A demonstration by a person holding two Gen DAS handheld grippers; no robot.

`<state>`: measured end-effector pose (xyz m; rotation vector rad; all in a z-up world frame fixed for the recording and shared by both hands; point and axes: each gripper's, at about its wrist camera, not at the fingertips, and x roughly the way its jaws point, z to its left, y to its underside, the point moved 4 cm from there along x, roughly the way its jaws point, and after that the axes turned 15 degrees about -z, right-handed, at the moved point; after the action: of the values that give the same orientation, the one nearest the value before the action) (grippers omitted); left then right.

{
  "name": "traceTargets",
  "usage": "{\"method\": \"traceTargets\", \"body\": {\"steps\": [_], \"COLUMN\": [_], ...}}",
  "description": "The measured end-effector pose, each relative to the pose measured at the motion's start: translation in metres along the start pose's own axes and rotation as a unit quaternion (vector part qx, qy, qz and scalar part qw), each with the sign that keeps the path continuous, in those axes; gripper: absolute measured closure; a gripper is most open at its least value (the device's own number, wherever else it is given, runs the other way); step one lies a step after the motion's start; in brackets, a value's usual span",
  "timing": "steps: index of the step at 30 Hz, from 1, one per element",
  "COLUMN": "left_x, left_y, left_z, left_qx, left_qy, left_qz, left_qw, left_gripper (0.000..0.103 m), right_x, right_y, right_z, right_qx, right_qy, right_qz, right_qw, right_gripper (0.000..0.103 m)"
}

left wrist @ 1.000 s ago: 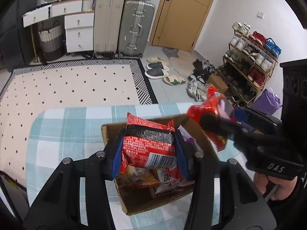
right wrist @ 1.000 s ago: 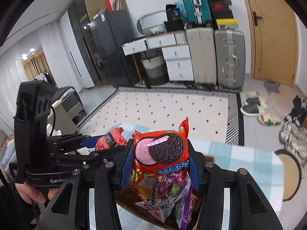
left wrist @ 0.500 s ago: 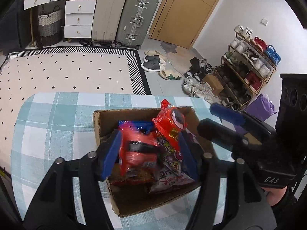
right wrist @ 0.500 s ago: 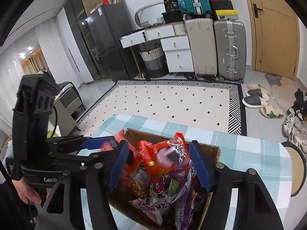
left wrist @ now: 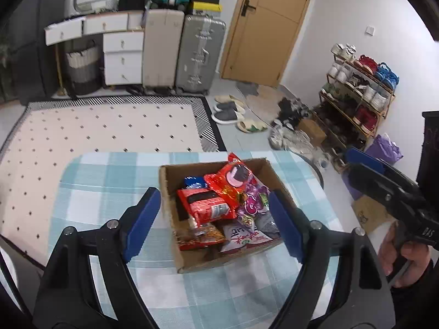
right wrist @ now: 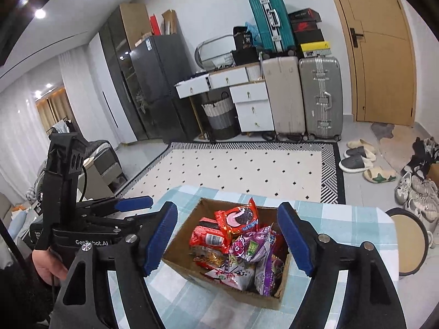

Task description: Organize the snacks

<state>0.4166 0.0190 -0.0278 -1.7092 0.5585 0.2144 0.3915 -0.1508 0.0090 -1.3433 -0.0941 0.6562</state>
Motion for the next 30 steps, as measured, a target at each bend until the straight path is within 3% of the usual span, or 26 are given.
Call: {"method": "traceTargets", "body": {"steps": [11, 15, 17, 24, 30], "left_x": [-0.117, -0.160, -0.182, -0.220, -0.209], "left_y": [0.004, 0.020, 0.031, 0.077, 0.130], "left_z": [-0.017, -0.027, -0.030, -0.028, -0.021], "left_qx": [0.043, 0.063, 0.061, 0.058, 0.059], "left_qy": [-0.047, -0.054, -0.052, -0.070, -0.076], "left_qz": [-0.104, -0.134, -0.154, -0.170, -0.154], "left_qw": [0.9925, 0.9875, 0.9849, 0.9813, 0.9834], "left_gripper": [0.018, 0.001, 0.001, 0.001, 0.001], "right_x": [-0.094, -0.128, -0.144, -0.181, -0.191], "right_y": [0.006, 0.018, 0.026, 0.073, 0.124], "right_z": [0.042, 0.054, 0.059, 0.067, 0.064], "right_qx": [-0.029, -0.024, -0.029, -0.043, -0.042], "right_qy": [0.001, 0.002, 0.007, 0.029, 0.039], "right_qz": [-0.053, -0.072, -0.082, -0.094, -0.098], "right_qw": [0.998, 0.997, 0.996, 0.994, 0.994], "right_gripper": [0.011, 0.003, 0.003, 0.001, 0.001]}}
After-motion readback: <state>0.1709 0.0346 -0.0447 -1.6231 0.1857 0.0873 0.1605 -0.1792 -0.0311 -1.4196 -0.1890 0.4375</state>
